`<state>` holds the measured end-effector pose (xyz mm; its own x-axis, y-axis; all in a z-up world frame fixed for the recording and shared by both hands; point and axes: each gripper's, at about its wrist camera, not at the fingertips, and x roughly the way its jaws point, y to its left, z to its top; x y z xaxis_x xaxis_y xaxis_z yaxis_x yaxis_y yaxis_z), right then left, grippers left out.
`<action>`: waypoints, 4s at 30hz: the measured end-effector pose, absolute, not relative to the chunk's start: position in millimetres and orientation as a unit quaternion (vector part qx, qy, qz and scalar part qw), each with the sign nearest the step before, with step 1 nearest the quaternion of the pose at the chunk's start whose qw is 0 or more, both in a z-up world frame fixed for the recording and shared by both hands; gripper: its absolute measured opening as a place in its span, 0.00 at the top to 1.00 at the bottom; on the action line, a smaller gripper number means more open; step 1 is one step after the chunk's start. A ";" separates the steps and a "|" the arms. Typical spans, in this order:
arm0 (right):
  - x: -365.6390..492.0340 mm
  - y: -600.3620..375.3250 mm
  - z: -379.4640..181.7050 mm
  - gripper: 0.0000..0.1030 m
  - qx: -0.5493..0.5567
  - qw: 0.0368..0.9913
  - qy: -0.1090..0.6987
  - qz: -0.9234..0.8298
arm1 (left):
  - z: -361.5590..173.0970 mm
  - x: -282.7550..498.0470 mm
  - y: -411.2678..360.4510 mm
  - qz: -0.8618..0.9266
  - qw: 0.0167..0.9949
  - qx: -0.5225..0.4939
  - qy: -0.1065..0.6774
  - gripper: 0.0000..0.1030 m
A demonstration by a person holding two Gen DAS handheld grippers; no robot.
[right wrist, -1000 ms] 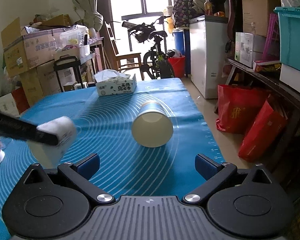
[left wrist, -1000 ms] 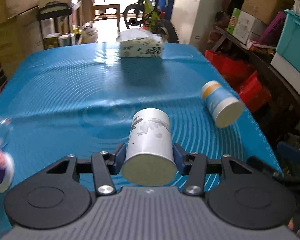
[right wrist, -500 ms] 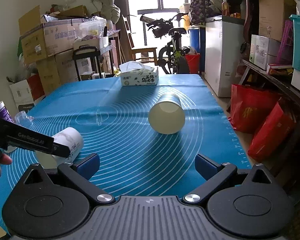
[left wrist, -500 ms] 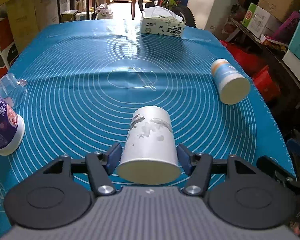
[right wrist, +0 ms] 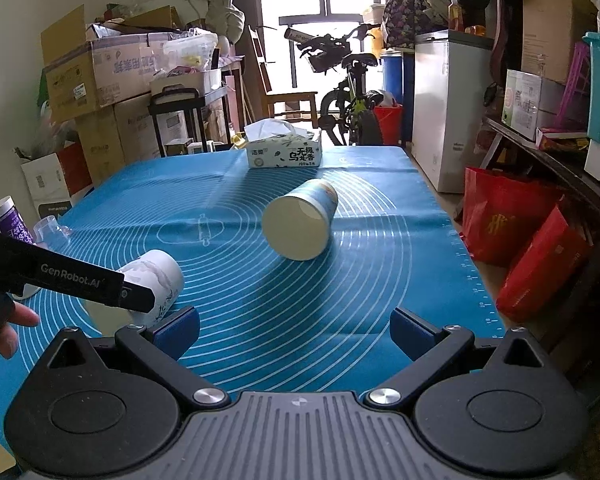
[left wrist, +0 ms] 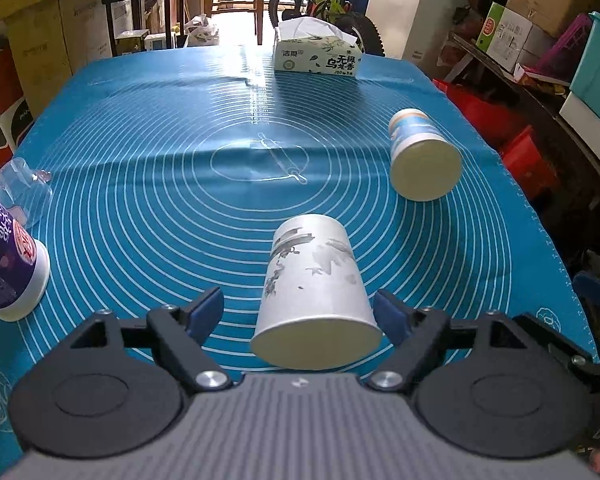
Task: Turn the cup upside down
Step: 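Lift the grey-printed cup with the left gripper toward the right gripper, then close the right gripper on the cup while the left gripper releases it, then rotate the cup with the right gripper and set it rim-down on the mat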
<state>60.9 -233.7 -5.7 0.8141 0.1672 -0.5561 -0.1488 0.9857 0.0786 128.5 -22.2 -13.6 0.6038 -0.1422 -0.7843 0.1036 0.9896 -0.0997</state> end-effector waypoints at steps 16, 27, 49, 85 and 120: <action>60.9 -230.7 -1.1 0.00 0.013 0.951 0.297 0.090 | 9.8 115.8 -21.7 -0.062 0.914 -0.009 0.402 0.20; 71.5 -200.0 29.3 0.00 0.011 0.943 0.308 0.127 | 33.3 82.8 19.6 -0.034 0.941 0.004 0.337 0.16; 215.1 -114.3 -0.2 0.20 0.059 0.802 0.565 0.183 | -13.5 92.2 82.8 -0.012 0.932 -0.013 0.363 0.16; 51.8 -138.6 -45.2 0.46 -0.101 0.958 0.241 0.120 | -19.5 73.1 60.3 -0.021 0.933 -0.022 0.359 0.16; -75.3 -188.8 -3.4 0.04 -0.023 0.954 0.277 0.113 | 0.5 -31.1 15.5 -0.040 0.952 0.005 0.303 0.16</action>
